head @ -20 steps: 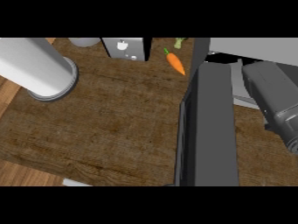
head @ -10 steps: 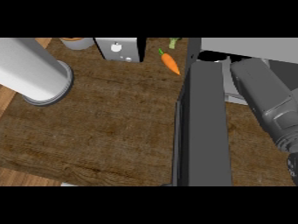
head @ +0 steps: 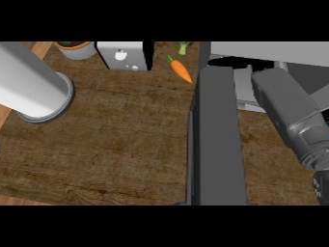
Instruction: Pick up the milk, place it into the microwave and close the microwave
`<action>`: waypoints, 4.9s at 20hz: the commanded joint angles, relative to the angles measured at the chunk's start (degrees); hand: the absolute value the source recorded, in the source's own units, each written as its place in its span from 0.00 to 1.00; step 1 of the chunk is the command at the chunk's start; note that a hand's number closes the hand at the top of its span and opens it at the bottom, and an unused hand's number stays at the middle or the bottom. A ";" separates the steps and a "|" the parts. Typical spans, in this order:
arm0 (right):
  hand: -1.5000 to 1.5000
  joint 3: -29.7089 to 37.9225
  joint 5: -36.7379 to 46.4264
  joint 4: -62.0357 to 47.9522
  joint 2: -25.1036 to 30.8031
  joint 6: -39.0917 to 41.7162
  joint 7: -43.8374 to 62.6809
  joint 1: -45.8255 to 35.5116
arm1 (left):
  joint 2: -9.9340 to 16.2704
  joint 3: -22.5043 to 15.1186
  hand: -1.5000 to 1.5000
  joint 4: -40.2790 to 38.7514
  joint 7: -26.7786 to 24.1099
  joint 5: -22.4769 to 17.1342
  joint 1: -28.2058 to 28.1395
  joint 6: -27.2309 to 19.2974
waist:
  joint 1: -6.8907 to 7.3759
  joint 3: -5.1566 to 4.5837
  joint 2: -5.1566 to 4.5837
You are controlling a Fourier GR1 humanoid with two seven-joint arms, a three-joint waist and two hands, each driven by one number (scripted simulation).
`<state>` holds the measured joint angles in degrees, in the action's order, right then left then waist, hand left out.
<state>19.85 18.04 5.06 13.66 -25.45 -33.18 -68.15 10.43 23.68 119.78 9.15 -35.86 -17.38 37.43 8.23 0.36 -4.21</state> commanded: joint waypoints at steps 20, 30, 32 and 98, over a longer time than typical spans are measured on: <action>0.00 6.48 -9.04 1.64 -3.14 34.18 -14.96 15.27 | -8.99 -16.84 0.00 -5.94 -3.84 17.99 -0.37 11.84 | -7.14 -0.28 3.74; 0.00 2.03 -8.46 6.97 -8.95 37.54 -19.22 28.99 | -10.41 -21.14 0.00 -17.94 -16.16 34.42 5.71 7.97 | -9.70 -0.47 4.81; 0.00 1.05 -7.73 7.65 -10.85 33.99 -18.09 30.53 | -10.42 -26.80 1.00 -19.71 -16.92 36.12 6.89 2.97 | -10.42 -0.53 5.00; 0.00 -16.25 -48.66 107.08 7.67 57.30 16.76 88.60 | -10.42 -75.32 1.00 -65.29 -22.46 9.89 64.02 -72.07 | -20.98 -0.70 1.70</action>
<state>3.94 -28.93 110.25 20.99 32.65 -18.58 20.33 0.15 -53.37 57.52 -12.83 -23.09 42.46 -33.06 -12.01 -0.34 -2.16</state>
